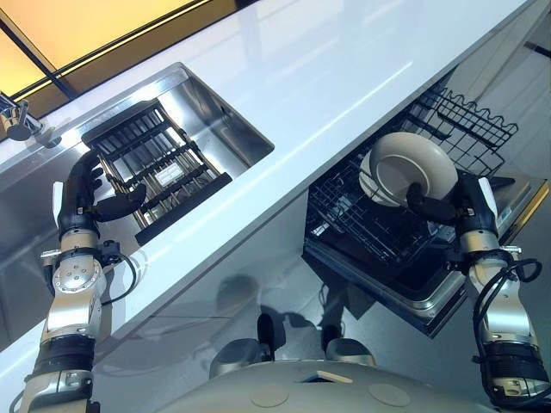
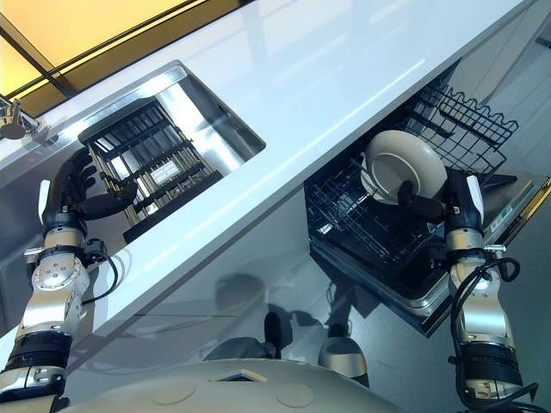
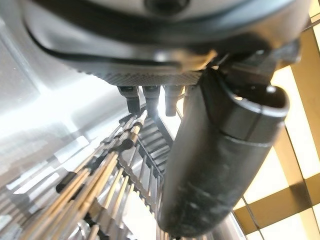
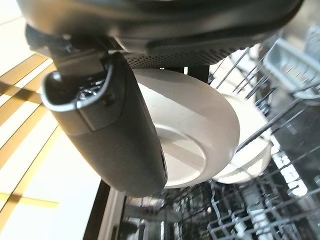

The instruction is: Pick up plates and place into dishwasher.

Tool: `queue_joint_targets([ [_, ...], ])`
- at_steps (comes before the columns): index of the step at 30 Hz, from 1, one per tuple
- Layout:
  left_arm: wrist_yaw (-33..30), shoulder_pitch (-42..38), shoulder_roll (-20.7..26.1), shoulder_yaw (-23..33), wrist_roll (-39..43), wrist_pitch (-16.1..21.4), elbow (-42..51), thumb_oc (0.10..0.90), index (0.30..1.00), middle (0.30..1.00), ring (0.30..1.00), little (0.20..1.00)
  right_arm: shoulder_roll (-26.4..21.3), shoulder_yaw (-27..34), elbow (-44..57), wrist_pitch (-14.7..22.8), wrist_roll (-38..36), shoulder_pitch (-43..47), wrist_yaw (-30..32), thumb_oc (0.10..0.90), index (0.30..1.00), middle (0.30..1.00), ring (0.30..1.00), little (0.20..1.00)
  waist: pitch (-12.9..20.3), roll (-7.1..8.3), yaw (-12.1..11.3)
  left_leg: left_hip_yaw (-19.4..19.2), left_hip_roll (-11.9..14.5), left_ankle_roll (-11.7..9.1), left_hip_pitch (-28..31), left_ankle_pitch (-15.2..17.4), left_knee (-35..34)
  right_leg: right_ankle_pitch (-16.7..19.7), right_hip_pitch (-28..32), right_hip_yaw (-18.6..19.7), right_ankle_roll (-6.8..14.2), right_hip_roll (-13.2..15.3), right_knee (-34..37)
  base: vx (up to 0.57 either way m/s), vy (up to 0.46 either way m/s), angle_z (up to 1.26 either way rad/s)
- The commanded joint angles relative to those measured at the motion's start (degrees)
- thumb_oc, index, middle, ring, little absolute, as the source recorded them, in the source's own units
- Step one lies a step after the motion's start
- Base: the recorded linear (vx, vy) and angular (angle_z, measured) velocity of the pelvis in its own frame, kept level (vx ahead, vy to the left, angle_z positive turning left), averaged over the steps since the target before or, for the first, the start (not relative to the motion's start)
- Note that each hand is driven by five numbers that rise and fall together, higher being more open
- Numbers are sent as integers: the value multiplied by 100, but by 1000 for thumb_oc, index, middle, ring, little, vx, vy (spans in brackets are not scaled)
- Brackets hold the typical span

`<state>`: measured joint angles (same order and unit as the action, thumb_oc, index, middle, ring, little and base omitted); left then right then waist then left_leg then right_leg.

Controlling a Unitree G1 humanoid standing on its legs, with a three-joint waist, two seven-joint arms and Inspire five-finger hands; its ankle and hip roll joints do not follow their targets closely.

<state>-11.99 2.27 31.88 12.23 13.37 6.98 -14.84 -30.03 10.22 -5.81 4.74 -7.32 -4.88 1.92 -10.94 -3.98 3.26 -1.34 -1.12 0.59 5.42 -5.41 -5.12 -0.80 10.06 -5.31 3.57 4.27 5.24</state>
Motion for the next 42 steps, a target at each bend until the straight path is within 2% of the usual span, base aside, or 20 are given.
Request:
queue_joint_targets([
  [1, -297, -324, 198, 530, -194, 689, 60, 800, 900, 900, 900, 900, -112, 229, 1086, 925, -138, 425, 23, 100, 300, 300, 300, 200, 345, -132, -66, 160, -171, 53, 202, 695, 93, -688, -678, -212, -126, -430, -1038, -12, 34, -1],
  [4, -314, -305, 149, 505, -188, 736, 31, 800, 900, 900, 900, 900, -18, 121, 1159, 794, -64, 402, -74, 100, 300, 300, 300, 200, 353, -151, -68, 167, -187, 53, 184, 691, 101, -690, -704, -197, -125, -422, -1058, -14, 38, -1],
  [6, -337, -276, 100, 504, -174, 769, 38, 800, 900, 900, 900, 900, 78, -26, 1169, 460, 13, 319, -265, 100, 300, 300, 300, 200, 359, -163, -59, 164, -203, 54, 165, 683, 104, -691, -734, -185, -120, -414, -1078, -21, 41, -1],
  [7, -338, -273, 97, 505, -176, 771, 38, 800, 900, 900, 900, 900, 85, -34, 1168, 424, 29, 314, -285, 100, 300, 300, 300, 200, 362, -162, -58, 165, -204, 54, 162, 682, 104, -692, -738, -185, -120, -413, -1079, -23, 44, 0],
  [10, -388, -217, 24, 475, -133, 809, 91, 800, 900, 900, 900, 900, 167, -312, 1064, 110, 355, 170, -313, 100, 300, 300, 300, 200, 370, -172, -56, 168, -215, 57, 160, 668, 104, -687, -752, -188, -122, -404, -1097, -13, 41, 1],
  [13, -414, -212, -31, 398, -110, 836, 103, 800, 900, 900, 900, 900, 211, -610, 864, -19, 786, 138, -236, 100, 300, 300, 300, 200, 363, -178, -71, 200, -229, 55, 211, 684, 77, -739, -709, -207, -116, -380, -1113, 27, 51, 3],
  [17, -465, -248, -106, 174, -104, 832, 135, 800, 900, 900, 900, 900, 279, -1157, 423, -392, 1430, 146, 90, 100, 300, 300, 300, 200, 330, -223, -108, 258, -253, 52, 200, 659, 90, -735, -715, -183, -116, -353, -1154, -1, 82, 6],
  [19, -482, -267, -145, 40, -111, 816, 161, 800, 900, 900, 900, 900, 315, -1425, 115, -560, 1846, 181, 439, 100, 300, 300, 300, 200, 299, -257, -144, 302, -271, 53, 196, 642, 103, -737, -707, -178, -118, -338, -1180, 6, 85, 9],
  [22, -487, -269, -177, -44, -126, 808, 202, 800, 900, 900, 900, 900, 341, -1575, -53, -739, 1972, 221, 653, 100, 300, 300, 300, 200, 276, -277, -174, 344, -284, 57, 189, 629, 104, -733, -705, -189, -121, -325, -1189, -2, 53, 18],
  [24, -498, -281, -178, -141, -99, 779, 266, 800, 900, 900, 900, 900, 377, -1750, -282, -808, 2152, 277, 1037, 100, 300, 300, 300, 200, 260, -297, -222, 384, -297, 65, 183, 620, 112, -727, -707, -187, -121, -306, -1208, -2, 66, 11],
  [27, -507, -303, -190, -221, -71, 751, 300, 800, 900, 900, 900, 900, 440, -1856, -376, -804, 2136, 359, 1333, 100, 300, 300, 300, 200, 241, -319, -260, 434, -317, 80, 177, 615, 115, -718, -721, -193, -118, -292, -1229, -9, 49, 11],
  [28, -508, -307, -190, -234, -66, 749, 301, 800, 900, 900, 900, 900, 454, -1872, -373, -808, 2115, 371, 1364, 306, 476, 476, 476, 406, 239, -320, -266, 440, -321, 81, 174, 613, 118, -716, -720, -193, -116, -288, -1232, -15, 39, 11],
  [29, -514, -305, -205, -267, -77, 751, 313, 800, 900, 900, 900, 900, 486, -1896, -357, -787, 2070, 395, 1452, 682, 799, 799, 799, 782, 237, -320, -281, 445, -324, 87, 167, 613, 123, -717, -729, -193, -112, -282, -1247, -17, 29, 10],
  [30, -525, -314, -205, -290, -65, 742, 314, 800, 900, 900, 900, 900, 511, -1917, -326, -755, 2031, 421, 1519, 800, 900, 900, 900, 900, 240, -321, -289, 450, -330, 93, 163, 615, 123, -716, -739, -189, -109, -280, -1253, -20, 29, 9],
  [31, -517, -316, -206, -295, -60, 737, 313, 800, 900, 900, 900, 900, 521, -1920, -307, -726, 1997, 438, 1561, 800, 900, 900, 900, 900, 242, -322, -294, 452, -333, 97, 163, 616, 121, -716, -742, -187, -106, -278, -1258, -17, 25, 8],
  [34, -504, -315, -215, -336, -48, 711, 342, 800, 900, 900, 900, 900, 503, -1828, -98, -326, 1724, 540, 1804, 800, 900, 900, 900, 900, 243, -313, -311, 458, -340, 117, 172, 626, 125, -716, -739, -190, -97, -270, -1272, -11, 11, 6],
  [38, -458, -368, -289, -373, -118, 728, 287, 800, 900, 900, 900, 900, 653, -1515, 403, 679, 1005, 770, 2136, 800, 900, 900, 900, 900, 292, -294, -330, 435, -343, 161, 181, 670, 132, -729, -726, -163, -93, -279, -1255, -6, -4, 5],
  [42, -438, -424, -329, -349, -137, 774, 208, 800, 900, 900, 900, 900, 822, -1132, 686, 1423, 450, 876, 2175, 800, 900, 900, 900, 900, 347, -278, -305, 368, -340, 184, 212, 719, 115, -742, -703, -134, -83, -300, -1208, 0, 0, 0],
])
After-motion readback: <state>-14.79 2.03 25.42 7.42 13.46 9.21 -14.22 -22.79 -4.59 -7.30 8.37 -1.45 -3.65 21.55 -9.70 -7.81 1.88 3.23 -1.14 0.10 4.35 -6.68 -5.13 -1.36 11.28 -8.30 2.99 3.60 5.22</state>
